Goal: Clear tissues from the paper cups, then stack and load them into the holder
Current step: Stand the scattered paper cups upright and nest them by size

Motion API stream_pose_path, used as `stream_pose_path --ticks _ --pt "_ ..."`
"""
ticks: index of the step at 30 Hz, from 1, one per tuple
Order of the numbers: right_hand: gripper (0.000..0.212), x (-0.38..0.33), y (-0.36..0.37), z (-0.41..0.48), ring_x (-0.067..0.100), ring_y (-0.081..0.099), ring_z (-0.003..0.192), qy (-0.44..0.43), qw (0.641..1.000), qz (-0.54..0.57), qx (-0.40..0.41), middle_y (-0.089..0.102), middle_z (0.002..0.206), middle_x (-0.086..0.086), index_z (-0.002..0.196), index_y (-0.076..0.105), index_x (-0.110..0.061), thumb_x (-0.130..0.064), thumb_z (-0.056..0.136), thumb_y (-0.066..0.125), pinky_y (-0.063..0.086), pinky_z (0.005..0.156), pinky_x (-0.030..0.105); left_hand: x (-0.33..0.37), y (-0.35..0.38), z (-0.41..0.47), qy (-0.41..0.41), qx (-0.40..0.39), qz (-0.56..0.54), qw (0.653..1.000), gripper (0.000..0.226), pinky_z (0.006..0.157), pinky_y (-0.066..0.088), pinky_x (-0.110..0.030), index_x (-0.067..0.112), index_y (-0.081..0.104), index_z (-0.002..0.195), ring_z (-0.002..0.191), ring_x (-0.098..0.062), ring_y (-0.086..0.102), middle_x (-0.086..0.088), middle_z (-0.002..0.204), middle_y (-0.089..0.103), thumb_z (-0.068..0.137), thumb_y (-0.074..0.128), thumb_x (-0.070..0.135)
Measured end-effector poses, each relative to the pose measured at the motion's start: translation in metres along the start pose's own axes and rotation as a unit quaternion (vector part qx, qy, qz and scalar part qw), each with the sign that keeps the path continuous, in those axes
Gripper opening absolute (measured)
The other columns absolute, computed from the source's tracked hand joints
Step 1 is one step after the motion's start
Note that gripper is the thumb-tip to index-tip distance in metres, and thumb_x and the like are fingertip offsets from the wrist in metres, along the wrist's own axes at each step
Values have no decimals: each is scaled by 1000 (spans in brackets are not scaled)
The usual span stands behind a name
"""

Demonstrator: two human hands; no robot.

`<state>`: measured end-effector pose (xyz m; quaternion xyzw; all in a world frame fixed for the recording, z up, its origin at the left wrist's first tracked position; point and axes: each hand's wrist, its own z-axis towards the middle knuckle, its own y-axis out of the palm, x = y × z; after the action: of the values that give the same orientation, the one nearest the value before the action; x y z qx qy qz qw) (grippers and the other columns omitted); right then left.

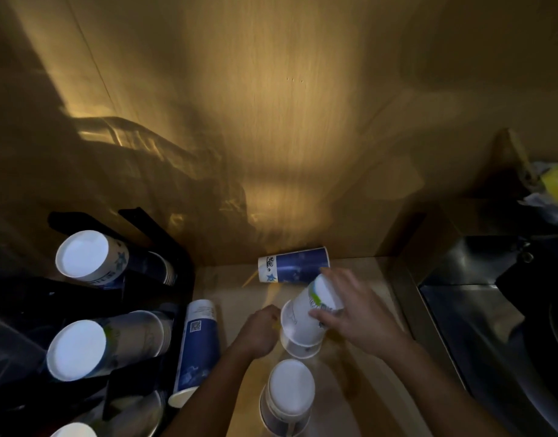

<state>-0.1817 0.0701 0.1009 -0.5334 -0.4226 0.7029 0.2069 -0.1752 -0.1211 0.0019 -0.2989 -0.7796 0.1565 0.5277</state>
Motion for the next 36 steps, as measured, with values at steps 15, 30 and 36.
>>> stream_pose_path --ticks 15,30,36 --pt "76 37 56 6 20 49 109 14 994 -83 -69 42 127 3 134 21 -34 -47 74 64 49 85 33 52 1 -9 59 -38 -278 958 21 86 52 -33 24 61 106 101 -18 64 -4 109 67 87 62 29" --pt "61 21 -1 66 21 49 115 16 992 -1 -124 50 128 3 127 41 -23 -48 76 63 44 90 37 39 -28 -1 0 102 -260 960 9 75 51 -31 26 63 95 93 -17 64 2 98 69 90 57 30" --pt "52 8 28 135 30 46 115 -36 971 -163 -169 48 130 10 127 40 -17 -35 82 59 39 93 39 -9 -34 -21 -129 248 191 941 45 99 36 -42 16 50 122 121 -32 43 -12 133 48 85 53 42"
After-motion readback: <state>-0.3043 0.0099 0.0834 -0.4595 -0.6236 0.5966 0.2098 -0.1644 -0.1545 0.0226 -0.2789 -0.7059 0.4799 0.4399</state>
